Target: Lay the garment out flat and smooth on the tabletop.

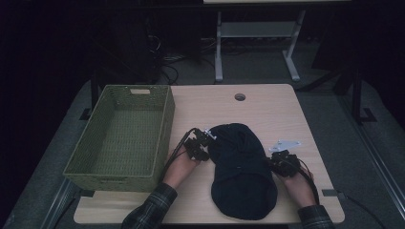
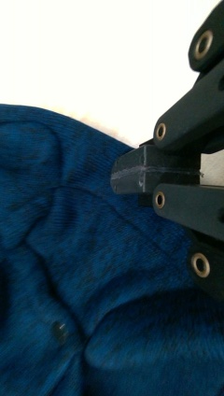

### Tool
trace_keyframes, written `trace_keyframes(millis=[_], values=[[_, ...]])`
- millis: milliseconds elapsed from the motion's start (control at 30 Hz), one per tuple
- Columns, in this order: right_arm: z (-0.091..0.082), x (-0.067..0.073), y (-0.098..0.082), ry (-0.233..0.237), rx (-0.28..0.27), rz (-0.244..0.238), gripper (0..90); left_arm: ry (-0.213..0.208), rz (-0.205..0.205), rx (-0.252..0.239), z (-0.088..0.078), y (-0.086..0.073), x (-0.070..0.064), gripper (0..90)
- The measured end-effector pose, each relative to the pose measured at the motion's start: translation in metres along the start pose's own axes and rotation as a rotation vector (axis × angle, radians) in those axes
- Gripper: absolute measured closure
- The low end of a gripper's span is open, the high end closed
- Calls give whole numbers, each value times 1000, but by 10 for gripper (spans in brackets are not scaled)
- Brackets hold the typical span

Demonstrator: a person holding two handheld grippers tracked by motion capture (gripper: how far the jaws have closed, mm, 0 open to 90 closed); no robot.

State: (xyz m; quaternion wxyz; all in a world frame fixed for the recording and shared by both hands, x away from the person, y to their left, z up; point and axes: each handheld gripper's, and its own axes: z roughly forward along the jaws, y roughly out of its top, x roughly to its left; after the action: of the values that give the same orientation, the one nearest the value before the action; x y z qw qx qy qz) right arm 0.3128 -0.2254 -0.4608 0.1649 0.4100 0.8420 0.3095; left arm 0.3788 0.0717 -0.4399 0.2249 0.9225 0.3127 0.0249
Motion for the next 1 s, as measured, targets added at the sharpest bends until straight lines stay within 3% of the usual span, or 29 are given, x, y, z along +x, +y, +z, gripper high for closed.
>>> trace_keyframes(millis=[67,267,367,433,467,533,600,733,833,867,1000], values=[[-6,-4,6,20,-44,7,900,9,-6,-32,-4,4,3,899],[-2,-30,31,42,-77,35,900,40,-37,-127,-15,20,15,887],[8,-42,41,65,-89,56,900,42,-49,-135,-10,27,19,857],[17,-47,46,62,-105,44,900,28,-45,-139,-3,30,20,857],[23,-49,50,97,-81,64,900,30,-44,-138,1,31,20,852],[34,-50,56,89,-81,20,900,19,-48,-121,10,32,21,847],[44,-50,61,110,-54,9,900,26,-39,-95,20,33,23,851],[61,-48,64,79,13,-36,900,41,-40,-91,24,34,31,900],[59,-46,69,-9,65,-74,900,68,-50,-80,25,39,37,900],[59,-46,70,-18,78,-84,900,80,-45,-78,26,41,38,900],[59,-49,68,-38,74,-65,900,135,-15,-70,30,51,37,900]])
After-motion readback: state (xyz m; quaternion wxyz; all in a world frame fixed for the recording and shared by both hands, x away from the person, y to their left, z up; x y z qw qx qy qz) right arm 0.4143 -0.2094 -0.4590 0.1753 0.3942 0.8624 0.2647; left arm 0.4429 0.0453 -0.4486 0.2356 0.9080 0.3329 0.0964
